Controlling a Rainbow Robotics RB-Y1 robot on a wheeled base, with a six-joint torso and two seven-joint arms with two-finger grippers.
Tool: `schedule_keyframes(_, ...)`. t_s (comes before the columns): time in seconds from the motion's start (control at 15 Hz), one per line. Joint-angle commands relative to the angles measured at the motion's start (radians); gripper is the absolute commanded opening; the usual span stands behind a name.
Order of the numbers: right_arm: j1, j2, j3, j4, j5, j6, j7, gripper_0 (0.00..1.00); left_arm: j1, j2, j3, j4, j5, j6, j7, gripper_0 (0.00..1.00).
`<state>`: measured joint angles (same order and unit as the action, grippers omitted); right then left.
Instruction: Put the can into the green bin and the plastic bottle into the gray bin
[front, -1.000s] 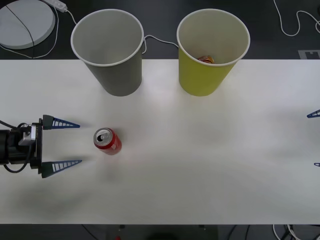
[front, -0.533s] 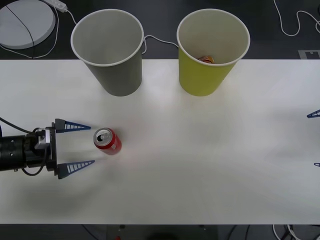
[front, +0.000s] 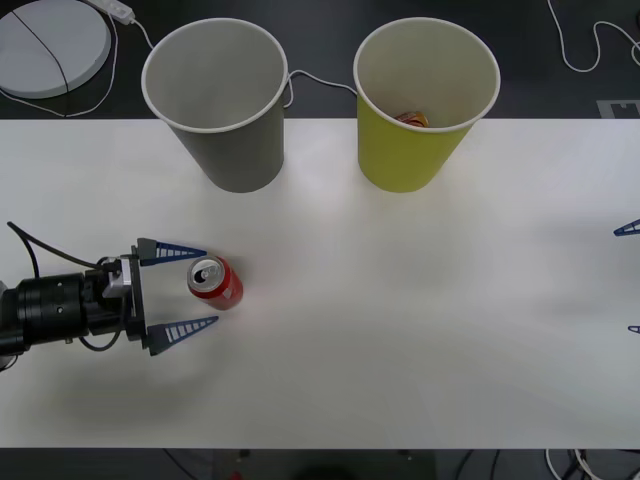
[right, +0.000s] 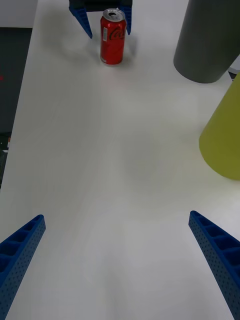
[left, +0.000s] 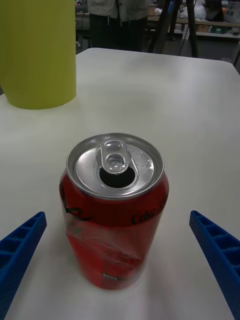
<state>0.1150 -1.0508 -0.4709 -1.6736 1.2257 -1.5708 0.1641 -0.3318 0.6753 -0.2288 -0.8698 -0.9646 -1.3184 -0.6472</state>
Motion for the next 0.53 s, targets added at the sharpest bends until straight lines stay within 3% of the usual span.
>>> schedule_keyframes(0.07,0.0,0.0,0.0,0.0,0.0,0.0,0.0,1.0,-0.004,-0.028,0.0,-0.002,-0.002,0.013,0.001,1.0)
schedule_keyframes(0.53,0.0,0.0,0.0,0.0,0.0,0.0,0.0,1.0,-0.035,-0.075,0.0,0.0,-0.04,0.041,0.006,1.0)
